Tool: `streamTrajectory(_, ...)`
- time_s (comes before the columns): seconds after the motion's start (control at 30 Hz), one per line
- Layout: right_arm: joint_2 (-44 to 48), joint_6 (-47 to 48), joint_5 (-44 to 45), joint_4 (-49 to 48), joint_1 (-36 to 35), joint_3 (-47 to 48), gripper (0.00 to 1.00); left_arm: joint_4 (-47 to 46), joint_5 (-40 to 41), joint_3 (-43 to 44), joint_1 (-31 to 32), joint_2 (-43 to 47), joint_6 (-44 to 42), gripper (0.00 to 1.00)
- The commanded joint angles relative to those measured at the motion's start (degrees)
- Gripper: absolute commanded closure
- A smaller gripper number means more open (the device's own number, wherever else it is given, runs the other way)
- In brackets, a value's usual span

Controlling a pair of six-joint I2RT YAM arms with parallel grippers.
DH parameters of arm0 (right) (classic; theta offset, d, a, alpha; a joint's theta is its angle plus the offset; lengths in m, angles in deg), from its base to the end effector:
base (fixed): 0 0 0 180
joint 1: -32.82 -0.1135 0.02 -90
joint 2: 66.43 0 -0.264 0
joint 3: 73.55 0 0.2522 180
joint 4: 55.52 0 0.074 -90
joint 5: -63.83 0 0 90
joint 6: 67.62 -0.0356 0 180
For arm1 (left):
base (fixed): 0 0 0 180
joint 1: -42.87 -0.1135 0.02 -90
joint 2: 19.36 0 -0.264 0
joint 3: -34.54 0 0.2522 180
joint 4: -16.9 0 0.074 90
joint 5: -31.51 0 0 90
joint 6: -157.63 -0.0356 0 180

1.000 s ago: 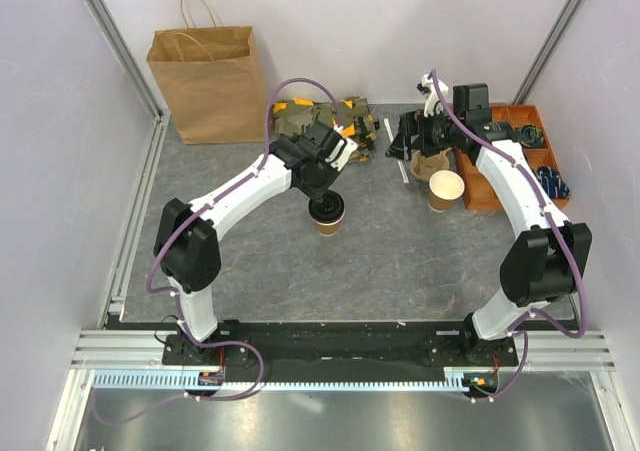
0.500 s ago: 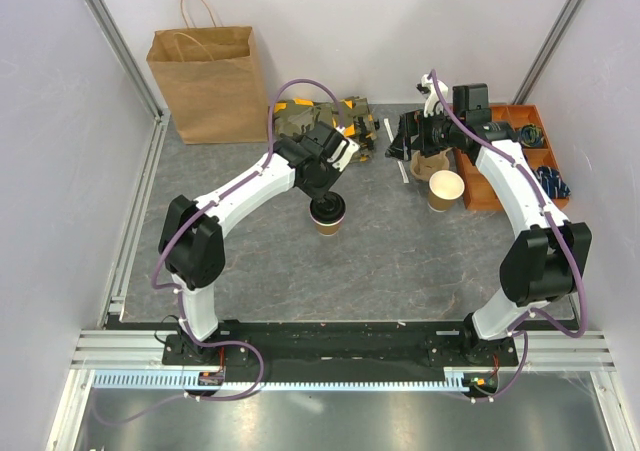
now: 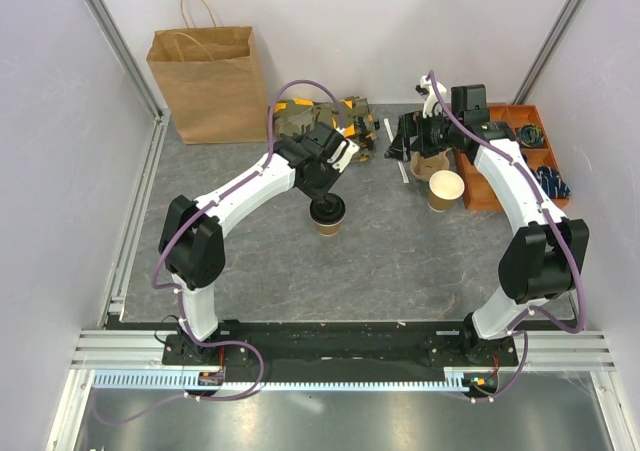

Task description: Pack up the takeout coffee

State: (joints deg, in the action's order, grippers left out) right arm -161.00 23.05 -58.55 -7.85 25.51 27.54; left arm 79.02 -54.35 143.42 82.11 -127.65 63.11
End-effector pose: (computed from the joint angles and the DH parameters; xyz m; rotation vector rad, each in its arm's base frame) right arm 0.3645 0.0660 0.3368 -0.4487 2.2051 0.7053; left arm 0.3170 -0.2556 0.2705 0.9629 2.4628 -0.1089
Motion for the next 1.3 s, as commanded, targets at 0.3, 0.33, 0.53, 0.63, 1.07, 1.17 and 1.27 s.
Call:
streamTrajectory(0.3, -0.7, -0.1, -2.1, -0.8, 0.2, 1.7, 0.02, 1.8, -1.2, 1.9, 0.1, 0.7, -0.5, 0.84)
streamTrajectory(0.33, -0.7, -0.1, -2.1, -0.8, 0.2, 1.9, 0.02, 1.8, -1.3, 1.9, 0.1, 0.6, -0.5, 0.80)
streamTrajectory(0.53, -1.1, -0.1, -2.3, -0.7, 0.2, 2.2, 0.02, 1.8, -0.9, 2.4, 0.1, 1.1, -0.7, 0.68)
streamTrajectory(0.63, -1.3, -0.3, -2.7, -0.6, 0.1, 2.5, 0.02, 1.8, -0.7, 2.6, 0.1, 1.8, -0.8, 0.65)
streamTrajectory(1.07, -1.2, -6.4, -13.0, -3.8, 0.2, 1.6, 0.02, 2.6, -9.0, 4.7, -3.3, 12.7, 1.2, 0.33)
streamTrajectory(1.17, -0.9, -15.3, -19.3, -11.3, -0.8, -2.8, 0.02, -1.0, -21.3, -1.6, -9.2, 20.1, 5.7, 0.18)
streamTrajectory(1.27, -0.6, -25.5, -22.0, -21.8, -3.8, -8.7, 0.02, -12.6, -29.3, -14.2, -14.4, 30.8, 11.7, 0.04)
